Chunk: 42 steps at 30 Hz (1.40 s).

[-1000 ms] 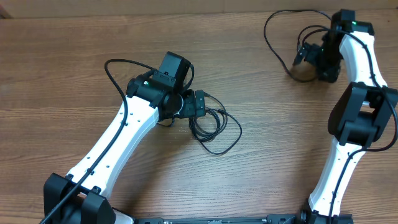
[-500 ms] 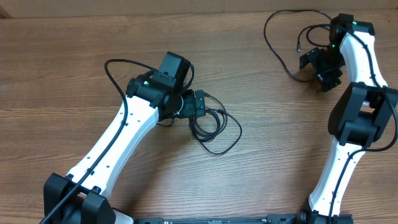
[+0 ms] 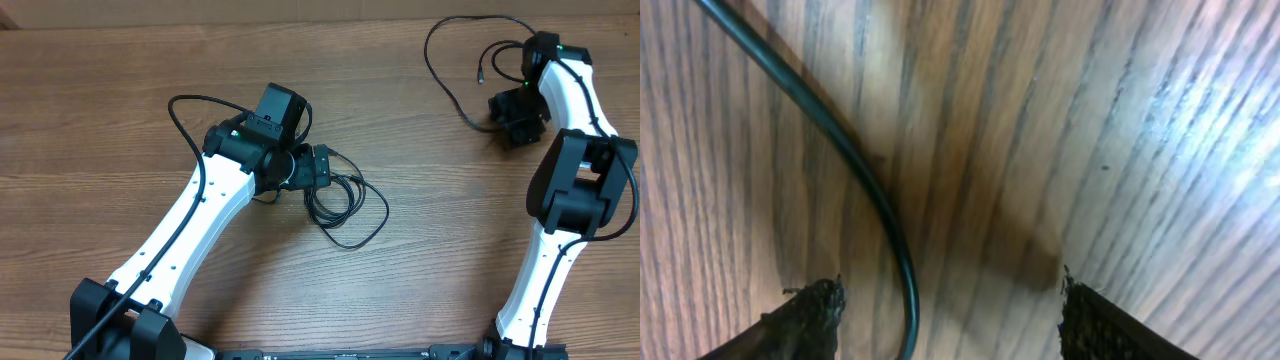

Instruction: Untangle cables

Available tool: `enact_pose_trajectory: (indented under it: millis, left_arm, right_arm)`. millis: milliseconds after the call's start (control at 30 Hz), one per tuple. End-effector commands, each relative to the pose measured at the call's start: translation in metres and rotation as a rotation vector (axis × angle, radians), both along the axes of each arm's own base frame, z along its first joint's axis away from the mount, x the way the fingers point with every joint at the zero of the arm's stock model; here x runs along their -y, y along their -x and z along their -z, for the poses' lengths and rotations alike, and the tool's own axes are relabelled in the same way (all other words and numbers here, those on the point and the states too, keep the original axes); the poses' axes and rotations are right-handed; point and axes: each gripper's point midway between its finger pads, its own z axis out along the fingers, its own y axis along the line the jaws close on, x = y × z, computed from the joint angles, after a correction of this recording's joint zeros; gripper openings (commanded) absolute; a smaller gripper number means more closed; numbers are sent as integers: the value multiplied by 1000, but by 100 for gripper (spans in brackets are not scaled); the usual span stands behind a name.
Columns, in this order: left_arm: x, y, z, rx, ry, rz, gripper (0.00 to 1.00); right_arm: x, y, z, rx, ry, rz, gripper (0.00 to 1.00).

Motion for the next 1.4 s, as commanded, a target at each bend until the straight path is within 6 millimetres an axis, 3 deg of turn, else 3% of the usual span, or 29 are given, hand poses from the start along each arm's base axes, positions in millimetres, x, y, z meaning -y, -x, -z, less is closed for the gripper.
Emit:
enact_pose_trajectory:
  millis: [0, 100, 333, 600, 833, 967, 1167, 1367]
  left_arm:
    - [-4, -2, 1, 4, -11, -16, 99]
    - [-4, -2, 1, 4, -11, -16, 99]
    - [-4, -2, 1, 4, -11, -16, 100]
    - [-4, -2, 1, 4, -11, -16, 99]
    - [-4, -2, 1, 4, -11, -16, 100]
    - [-4, -2, 1, 4, -11, -16, 100]
    - [-4, -2, 1, 4, -11, -16, 100]
    - [-4, -2, 1, 4, -11, -16, 100]
  right_arm:
    - [-1, -1, 3, 5, 11, 4, 64]
    - [-1, -4, 3, 16, 12, 4, 51]
    - [1, -10, 4, 42, 18, 5, 48]
    - [2, -15, 10, 54, 20, 4, 28]
    - [0, -12, 29, 22, 7, -1, 23]
    - [1, -17, 29, 41, 10, -3, 6]
    - [22, -35, 21, 123, 34, -53, 4]
    - [62, -67, -18, 272, 75, -145, 4]
